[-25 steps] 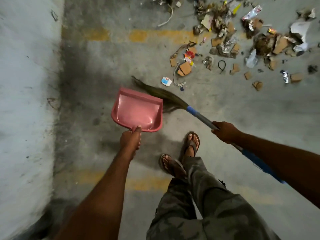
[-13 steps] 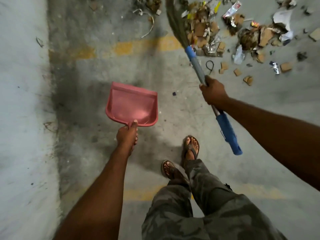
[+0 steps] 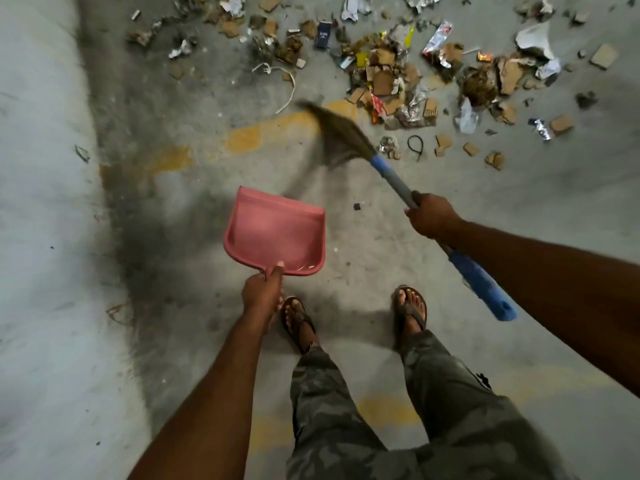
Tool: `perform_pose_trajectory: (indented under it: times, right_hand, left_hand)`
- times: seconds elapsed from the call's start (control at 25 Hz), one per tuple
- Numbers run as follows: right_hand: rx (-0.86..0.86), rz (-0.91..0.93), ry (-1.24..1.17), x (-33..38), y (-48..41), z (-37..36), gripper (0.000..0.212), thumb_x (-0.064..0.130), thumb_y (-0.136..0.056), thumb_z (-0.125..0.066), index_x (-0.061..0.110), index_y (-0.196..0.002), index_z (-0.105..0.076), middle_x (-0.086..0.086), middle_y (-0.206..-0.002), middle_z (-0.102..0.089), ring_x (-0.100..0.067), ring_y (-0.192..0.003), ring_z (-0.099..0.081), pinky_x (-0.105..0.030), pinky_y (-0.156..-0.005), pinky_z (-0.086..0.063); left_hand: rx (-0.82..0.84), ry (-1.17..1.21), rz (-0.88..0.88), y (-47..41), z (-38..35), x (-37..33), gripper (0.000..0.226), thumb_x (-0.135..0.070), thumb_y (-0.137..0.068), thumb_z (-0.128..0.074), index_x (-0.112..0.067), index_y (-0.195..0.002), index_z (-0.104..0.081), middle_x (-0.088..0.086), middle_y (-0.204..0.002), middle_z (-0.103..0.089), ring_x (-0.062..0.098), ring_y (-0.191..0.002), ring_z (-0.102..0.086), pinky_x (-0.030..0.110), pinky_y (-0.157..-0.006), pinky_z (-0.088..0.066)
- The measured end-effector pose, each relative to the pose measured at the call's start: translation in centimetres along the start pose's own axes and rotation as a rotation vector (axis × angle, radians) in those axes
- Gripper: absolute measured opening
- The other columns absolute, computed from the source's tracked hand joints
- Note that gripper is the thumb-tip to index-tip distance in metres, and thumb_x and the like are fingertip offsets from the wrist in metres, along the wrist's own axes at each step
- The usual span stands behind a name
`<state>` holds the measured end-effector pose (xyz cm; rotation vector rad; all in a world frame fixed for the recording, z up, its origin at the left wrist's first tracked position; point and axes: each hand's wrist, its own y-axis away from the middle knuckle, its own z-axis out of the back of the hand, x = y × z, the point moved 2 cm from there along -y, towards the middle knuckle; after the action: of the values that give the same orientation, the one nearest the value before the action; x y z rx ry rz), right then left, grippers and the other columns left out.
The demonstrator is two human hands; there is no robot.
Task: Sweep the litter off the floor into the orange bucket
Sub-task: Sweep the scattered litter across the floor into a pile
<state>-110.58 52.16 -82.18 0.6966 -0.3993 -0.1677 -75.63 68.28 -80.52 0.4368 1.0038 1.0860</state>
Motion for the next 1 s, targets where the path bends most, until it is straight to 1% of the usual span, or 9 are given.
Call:
perform_pose_trajectory:
  times: [0.08, 0.2, 0.28, 0.44, 0.52, 0.64, 0.8, 0.88, 1.0]
  right_hand:
    - [-0.105, -0.016, -0.141, 4.5, 0.6, -0.6, 0.043, 0.03, -0.102, -0.054, 0.013, -0.141, -0.053, -0.015, -0.11, -0.064, -0.038, -0.099, -0.065, -0.041, -0.082, -0.055]
    - [-0.093, -0.011, -0.346, 9.3, 3.3, -2.0, 0.041, 0.03, -0.103, -0.053, 0.022, -0.143, -0.052, -0.01, -0.095, -0.064, -0.032, -0.081, -0.067, -0.047, -0.073, -0.061]
    - [0.017, 0.052, -0.295, 11.3, 5.5, -3.3, 0.04, 0.031, -0.105, -0.053, 0.03, -0.145, -0.051, -0.008, -0.092, -0.063, -0.025, -0.075, -0.063, -0.042, -0.069, -0.058]
    - [0.207, 0.144, 0.011, 14.3, 4.6, -5.9, 0.046, 0.035, -0.105, -0.054, 0.027, -0.15, -0.049, -0.011, -0.121, -0.066, -0.026, -0.097, -0.062, -0.031, -0.08, -0.046]
    - [0.245, 0.082, 0.064, 16.2, 0.7, -6.2, 0.036, 0.034, -0.103, -0.057, 0.024, -0.138, -0.058, -0.012, -0.11, -0.069, -0.025, -0.085, -0.065, -0.029, -0.068, -0.05]
    - [0.129, -0.088, -0.066, 18.8, -6.6, -5.5, 0.034, 0.03, -0.101, -0.058, 0.016, -0.131, -0.063, -0.013, -0.093, -0.069, -0.027, -0.065, -0.066, -0.032, -0.052, -0.054]
    - [-0.081, -0.075, -0.185, 24.2, -11.7, -4.7, 0.05, 0.03, -0.101, -0.054, 0.015, -0.148, -0.048, -0.021, -0.122, -0.068, -0.042, -0.098, -0.068, -0.045, -0.084, -0.058]
    - [-0.091, -0.059, -0.252, 26.5, -11.6, -4.5, 0.056, 0.033, -0.103, -0.052, 0.021, -0.156, -0.039, -0.02, -0.121, -0.067, -0.042, -0.1, -0.066, -0.042, -0.083, -0.056]
    - [0.016, 0.0, -0.145, 29.1, -10.4, -4.6, 0.056, 0.038, -0.104, -0.048, 0.034, -0.158, -0.033, -0.019, -0.115, -0.067, -0.039, -0.093, -0.066, -0.044, -0.077, -0.057]
  left_hand:
    - [0.032, -0.015, -0.028, -1.8, 2.0, -1.2, 0.046, -0.05, -0.095, -0.068, -0.01, -0.073, -0.068, 0.007, -0.06, -0.063, 0.022, -0.048, -0.055, 0.029, -0.053, -0.045]
    - [0.065, 0.002, -0.063, -4.3, 6.2, -2.5, 0.044, -0.049, -0.095, -0.069, -0.01, -0.074, -0.069, 0.005, -0.058, -0.062, 0.019, -0.046, -0.054, 0.026, -0.049, -0.043]
    - [0.05, 0.002, -0.091, -6.1, 9.7, -3.3, 0.043, -0.048, -0.094, -0.07, -0.009, -0.074, -0.068, 0.004, -0.057, -0.062, 0.017, -0.044, -0.053, 0.024, -0.046, -0.042]
    - [0.028, -0.023, -0.1, -10.4, 15.1, -4.9, 0.045, -0.049, -0.094, -0.068, -0.007, -0.077, -0.07, 0.006, -0.06, -0.064, 0.019, -0.045, -0.055, 0.024, -0.047, -0.043]
    - [0.015, -0.001, -0.084, -13.2, 16.6, -5.6, 0.044, -0.048, -0.095, -0.069, -0.007, -0.077, -0.069, 0.005, -0.058, -0.062, 0.018, -0.044, -0.053, 0.022, -0.045, -0.041]
    - [0.025, 0.024, -0.077, -17.0, 16.9, -7.4, 0.042, -0.045, -0.096, -0.069, -0.009, -0.075, -0.066, 0.003, -0.056, -0.058, 0.016, -0.042, -0.049, 0.021, -0.042, -0.037]
    - [0.047, -0.004, -0.064, -21.1, 16.7, -11.1, 0.043, -0.048, -0.095, -0.068, -0.011, -0.074, -0.067, 0.004, -0.058, -0.06, 0.017, -0.043, -0.051, 0.023, -0.045, -0.04]
    - [0.063, -0.027, -0.035, -22.6, 16.8, -13.7, 0.043, -0.049, -0.095, -0.069, -0.01, -0.075, -0.067, 0.005, -0.058, -0.061, 0.018, -0.043, -0.052, 0.023, -0.046, -0.041]
    - [0.041, -0.032, -0.016, -24.6, 17.8, -16.9, 0.046, -0.05, -0.095, -0.068, -0.011, -0.07, -0.065, 0.005, -0.055, -0.06, 0.021, -0.043, -0.053, 0.026, -0.048, -0.043]
